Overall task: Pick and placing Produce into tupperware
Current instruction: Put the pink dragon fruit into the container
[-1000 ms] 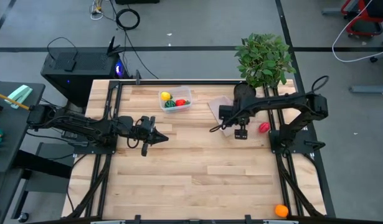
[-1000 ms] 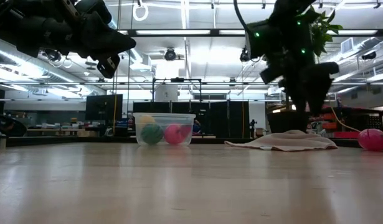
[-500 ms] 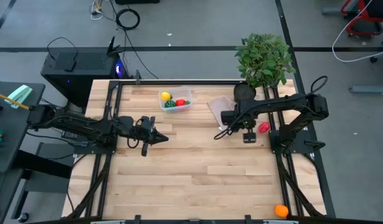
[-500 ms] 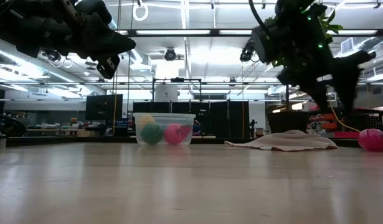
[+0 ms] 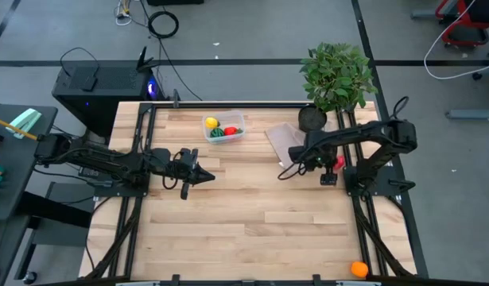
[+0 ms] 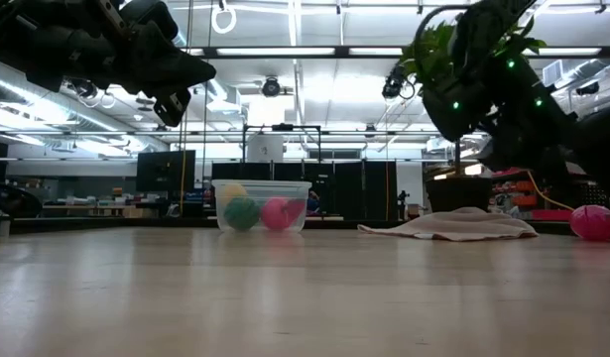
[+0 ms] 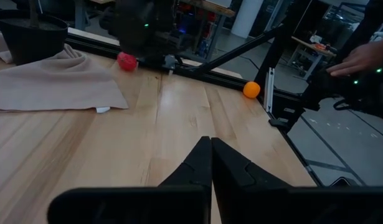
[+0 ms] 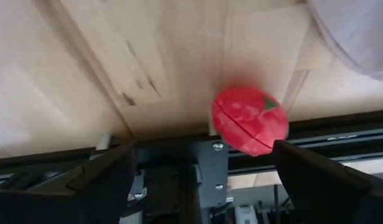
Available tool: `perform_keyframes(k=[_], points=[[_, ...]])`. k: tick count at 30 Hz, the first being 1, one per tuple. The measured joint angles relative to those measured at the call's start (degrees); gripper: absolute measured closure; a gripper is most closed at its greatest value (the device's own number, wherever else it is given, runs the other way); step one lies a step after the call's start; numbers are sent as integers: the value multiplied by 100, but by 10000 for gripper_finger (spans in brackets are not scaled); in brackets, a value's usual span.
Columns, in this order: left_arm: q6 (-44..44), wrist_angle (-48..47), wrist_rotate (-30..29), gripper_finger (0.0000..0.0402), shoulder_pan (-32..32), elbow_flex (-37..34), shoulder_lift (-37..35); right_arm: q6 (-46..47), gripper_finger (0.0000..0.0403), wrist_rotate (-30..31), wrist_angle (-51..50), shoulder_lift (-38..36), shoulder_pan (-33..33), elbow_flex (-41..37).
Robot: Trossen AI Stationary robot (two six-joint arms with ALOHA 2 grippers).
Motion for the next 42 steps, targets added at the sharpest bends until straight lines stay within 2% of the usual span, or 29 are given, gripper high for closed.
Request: perform_keyframes(k=[5, 12, 18, 28, 36, 42], points=[[-174, 0, 1, 384, -1, 0, -1, 2, 12, 4, 14, 555, -343, 0], [-291, -11, 1, 381, -2, 0, 0, 122, 6, 452, 44, 1247, -426, 0], [-289, -13, 0, 393, 0, 0, -2, 81, 4, 423, 81, 1401, -423, 0], [-284, -17, 0, 378, 0, 0, 0, 63, 6, 454, 263, 1594, -423, 2], [-280, -22, 0, 393, 0, 0, 0, 67, 7, 456, 268, 1594, -567, 2], [-280, -22, 1, 383, 0, 0, 0, 61, 27, 343, 263, 1594, -596, 0]])
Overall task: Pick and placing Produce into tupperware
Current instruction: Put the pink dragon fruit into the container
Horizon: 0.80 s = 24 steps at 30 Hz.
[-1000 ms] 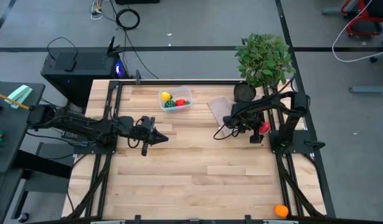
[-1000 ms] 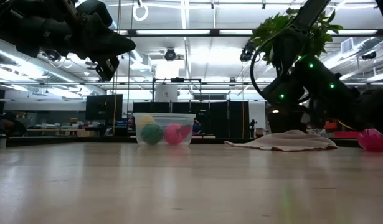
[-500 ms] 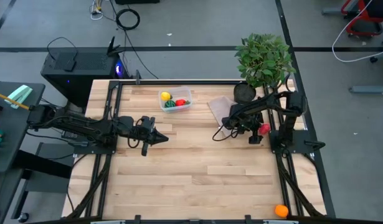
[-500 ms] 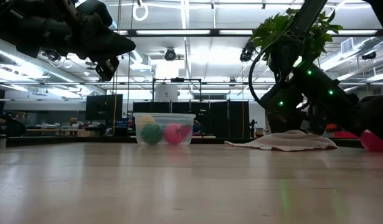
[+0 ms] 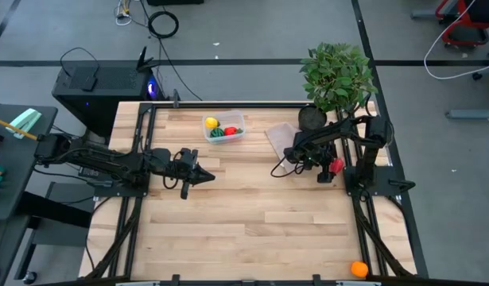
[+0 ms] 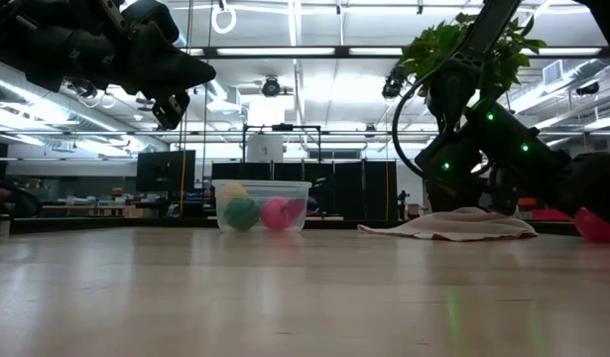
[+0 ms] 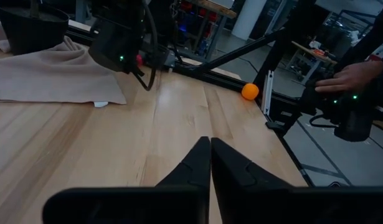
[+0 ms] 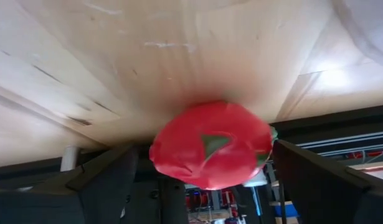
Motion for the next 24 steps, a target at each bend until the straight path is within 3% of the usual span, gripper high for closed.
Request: perform_keyframes(k=[11, 24], points=[[0, 0, -2, 394, 0, 0, -2, -11, 108, -103, -15, -7, 4, 6], [2, -2, -2, 384, -2, 0, -2, 428, 125, 47, -168, -4, 443, 231]])
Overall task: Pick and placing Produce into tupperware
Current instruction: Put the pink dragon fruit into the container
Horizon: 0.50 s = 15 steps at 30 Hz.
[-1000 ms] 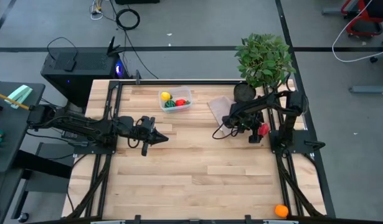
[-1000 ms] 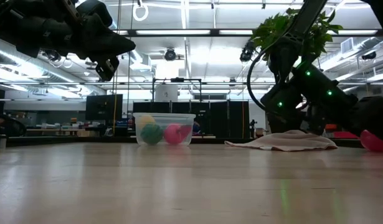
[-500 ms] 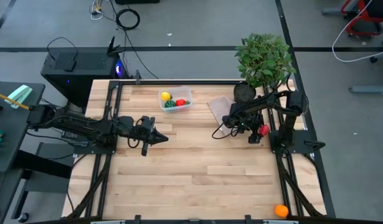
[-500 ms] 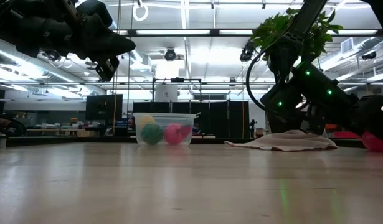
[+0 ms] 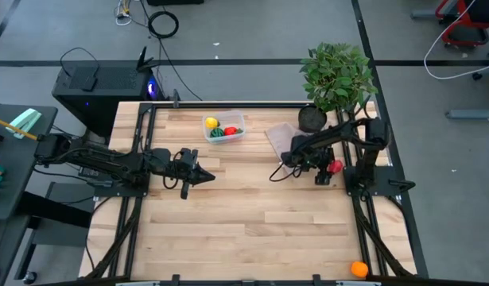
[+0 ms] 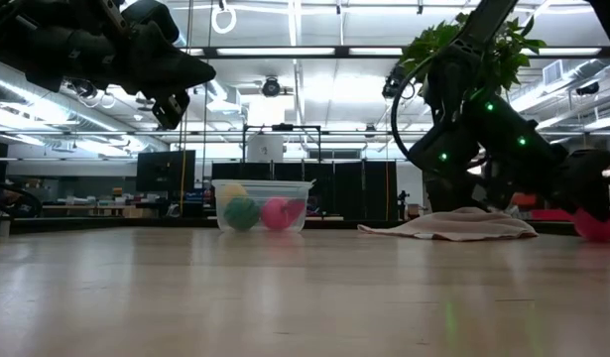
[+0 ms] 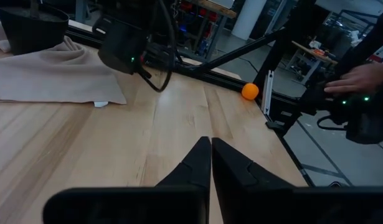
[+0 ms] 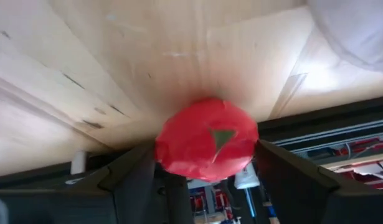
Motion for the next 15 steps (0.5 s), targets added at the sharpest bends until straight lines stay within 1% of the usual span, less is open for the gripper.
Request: perform_keyframes(k=[4, 8, 12, 15], points=[[0, 0, 1, 393, 1, 0, 2, 271, 148, -81, -121, -55, 175, 50], [0, 0, 2, 391, 0, 0, 2, 367, 172, -326, -119, -249, 356, 53], [0, 1, 1, 379, 0, -1, 1, -73, 186, -369, -120, -426, 523, 53], [-2, 0, 1, 376, 0, -1, 2, -274, 182, -390, -118, -448, 554, 53]])
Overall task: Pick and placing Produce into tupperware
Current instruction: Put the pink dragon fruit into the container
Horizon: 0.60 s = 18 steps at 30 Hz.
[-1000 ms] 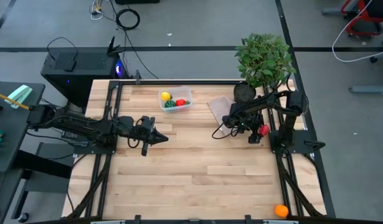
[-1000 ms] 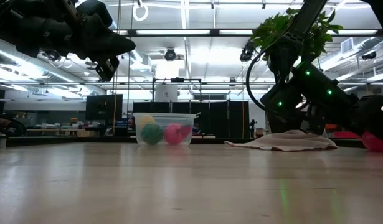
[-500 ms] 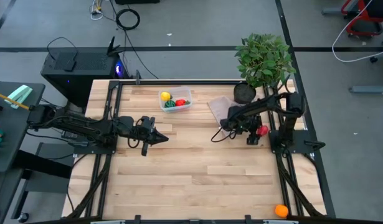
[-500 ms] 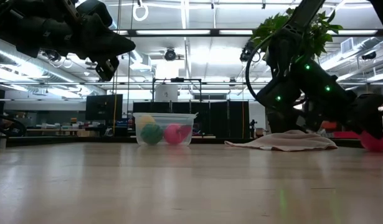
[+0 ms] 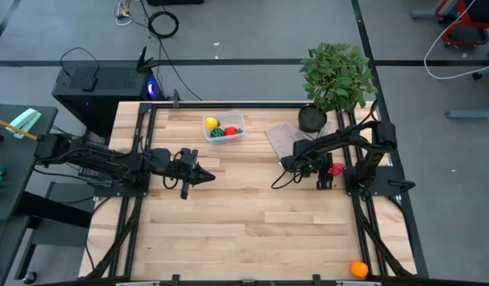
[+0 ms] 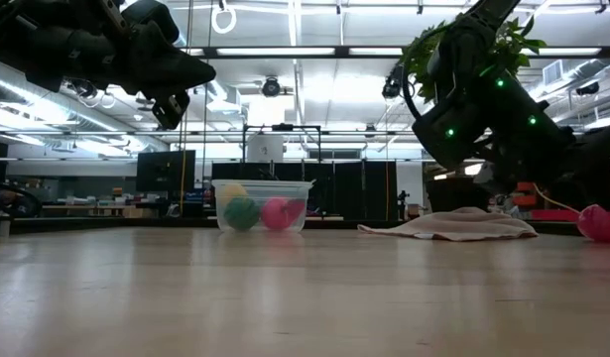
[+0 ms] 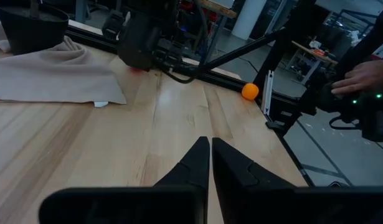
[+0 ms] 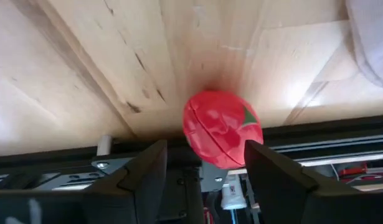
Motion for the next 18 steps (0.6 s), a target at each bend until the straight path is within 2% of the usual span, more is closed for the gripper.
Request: perform_keyframes(k=[4, 12, 18], points=[[-4, 1, 1, 385, 0, -1, 0, -73, 147, -54, 35, 0, -38, 0], [-13, 2, 1, 389, 0, 1, -2, -102, 39, -231, 42, 0, -109, -83], [-13, 2, 1, 379, 0, -1, 0, -58, 18, -226, 157, 0, -109, -367]])
